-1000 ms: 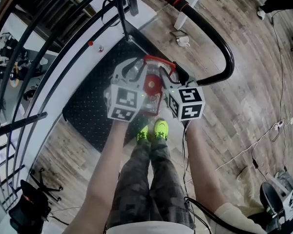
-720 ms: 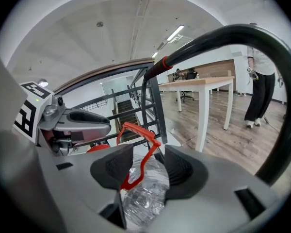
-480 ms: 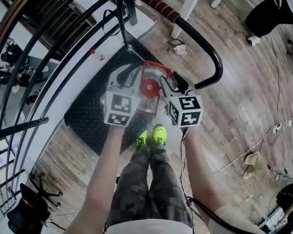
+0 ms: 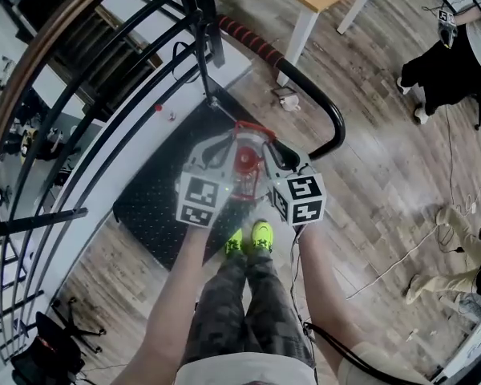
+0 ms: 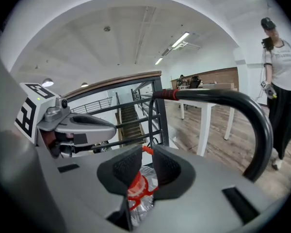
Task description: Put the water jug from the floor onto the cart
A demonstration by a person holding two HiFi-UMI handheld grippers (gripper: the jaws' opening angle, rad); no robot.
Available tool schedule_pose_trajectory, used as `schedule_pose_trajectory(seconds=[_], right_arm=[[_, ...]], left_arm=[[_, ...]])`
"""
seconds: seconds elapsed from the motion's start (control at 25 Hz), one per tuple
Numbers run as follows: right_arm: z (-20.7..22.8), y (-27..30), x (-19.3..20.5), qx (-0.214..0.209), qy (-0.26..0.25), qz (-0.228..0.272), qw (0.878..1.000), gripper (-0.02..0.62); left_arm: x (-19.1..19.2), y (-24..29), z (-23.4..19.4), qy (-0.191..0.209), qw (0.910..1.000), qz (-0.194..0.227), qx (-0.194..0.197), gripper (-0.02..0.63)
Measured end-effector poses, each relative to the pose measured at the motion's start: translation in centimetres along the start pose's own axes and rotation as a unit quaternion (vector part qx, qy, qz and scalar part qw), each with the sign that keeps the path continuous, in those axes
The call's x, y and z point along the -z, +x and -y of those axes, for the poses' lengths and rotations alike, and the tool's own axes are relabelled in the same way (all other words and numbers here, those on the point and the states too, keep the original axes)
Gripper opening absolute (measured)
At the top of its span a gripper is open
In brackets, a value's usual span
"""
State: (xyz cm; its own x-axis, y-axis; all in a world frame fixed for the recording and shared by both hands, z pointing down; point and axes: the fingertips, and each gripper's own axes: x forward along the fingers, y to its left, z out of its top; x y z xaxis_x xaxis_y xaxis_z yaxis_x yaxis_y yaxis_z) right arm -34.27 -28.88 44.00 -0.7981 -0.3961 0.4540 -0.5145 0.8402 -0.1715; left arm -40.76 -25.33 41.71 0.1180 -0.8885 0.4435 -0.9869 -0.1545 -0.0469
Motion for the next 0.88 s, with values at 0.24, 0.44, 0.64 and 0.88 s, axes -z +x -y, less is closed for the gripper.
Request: schedule_pose_trajectory(seconds=[0.24,0.44,0.64,0.88], right_arm=[[-2.9,-2.6,-3.3,-0.032,-0.009,0.027,0.999,0.038],[-4.6,-4.5,-5.6,-0.033,-0.007,0.043,0.999,0.025],[-6.2,-5.0,-7.7,-0.043,0.004,0.049,0.998,0.025],[-7.4,-6.5,-8.5,-0.051,0.003,0.045,0.998,0.025]], left_arm=[[-2.4,-2.4,1.4,-0.013,0.9999,0.002,0.01,0.014],[-4.4,-4.3,2.4,-0.019,0.9997,-0.003,0.017,0.014],[-6.4,-5.9,2.1,-0.015,0.9999,-0.001,0.007,0.014],[-7.8,-7.0,3.6,-0.017,0.9997,-0.003,0.019,0.014]])
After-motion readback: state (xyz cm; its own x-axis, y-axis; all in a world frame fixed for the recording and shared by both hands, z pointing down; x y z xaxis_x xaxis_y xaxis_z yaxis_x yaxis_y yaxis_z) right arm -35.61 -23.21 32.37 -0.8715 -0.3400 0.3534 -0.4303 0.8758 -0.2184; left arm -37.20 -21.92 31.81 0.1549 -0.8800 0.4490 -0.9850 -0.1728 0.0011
